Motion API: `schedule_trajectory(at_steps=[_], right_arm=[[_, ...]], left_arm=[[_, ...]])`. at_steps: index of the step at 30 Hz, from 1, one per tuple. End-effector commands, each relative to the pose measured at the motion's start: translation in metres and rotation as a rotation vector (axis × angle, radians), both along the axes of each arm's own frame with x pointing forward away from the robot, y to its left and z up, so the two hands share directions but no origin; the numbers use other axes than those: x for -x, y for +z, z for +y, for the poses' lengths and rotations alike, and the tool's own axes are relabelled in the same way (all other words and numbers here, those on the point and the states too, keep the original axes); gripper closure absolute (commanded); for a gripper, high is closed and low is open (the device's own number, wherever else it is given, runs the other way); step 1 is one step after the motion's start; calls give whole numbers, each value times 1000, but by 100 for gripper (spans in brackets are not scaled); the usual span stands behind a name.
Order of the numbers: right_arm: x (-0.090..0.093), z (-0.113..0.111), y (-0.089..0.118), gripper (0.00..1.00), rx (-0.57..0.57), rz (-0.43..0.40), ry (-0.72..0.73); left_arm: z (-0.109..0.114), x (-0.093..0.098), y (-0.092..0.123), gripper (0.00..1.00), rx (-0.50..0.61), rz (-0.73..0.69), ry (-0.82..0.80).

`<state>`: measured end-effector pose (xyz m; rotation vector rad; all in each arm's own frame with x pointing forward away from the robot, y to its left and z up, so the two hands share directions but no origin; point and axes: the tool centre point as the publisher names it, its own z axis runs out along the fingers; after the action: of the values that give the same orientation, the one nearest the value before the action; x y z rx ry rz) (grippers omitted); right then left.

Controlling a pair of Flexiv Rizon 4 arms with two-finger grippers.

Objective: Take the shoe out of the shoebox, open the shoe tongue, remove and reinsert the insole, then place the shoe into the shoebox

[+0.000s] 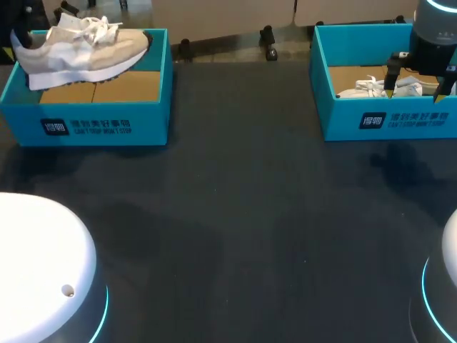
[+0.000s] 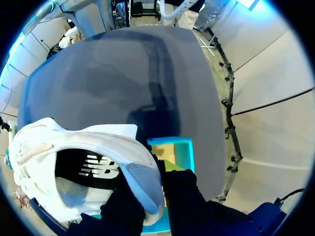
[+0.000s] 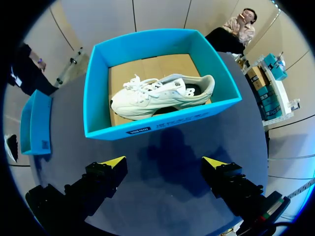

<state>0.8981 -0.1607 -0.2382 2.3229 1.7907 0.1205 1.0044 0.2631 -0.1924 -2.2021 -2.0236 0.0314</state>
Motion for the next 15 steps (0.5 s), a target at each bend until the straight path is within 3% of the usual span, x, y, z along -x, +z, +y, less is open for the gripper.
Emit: schedule_trajectory(at_steps=[1,15], right_arm=[[1,0,0,0,-1,-3,-1],[1,0,0,0,-1,-3,-1]], left_arm=[[-9,36,8,100,-1,-221,-33],[-48,82,17,100,-8,-161,-53]])
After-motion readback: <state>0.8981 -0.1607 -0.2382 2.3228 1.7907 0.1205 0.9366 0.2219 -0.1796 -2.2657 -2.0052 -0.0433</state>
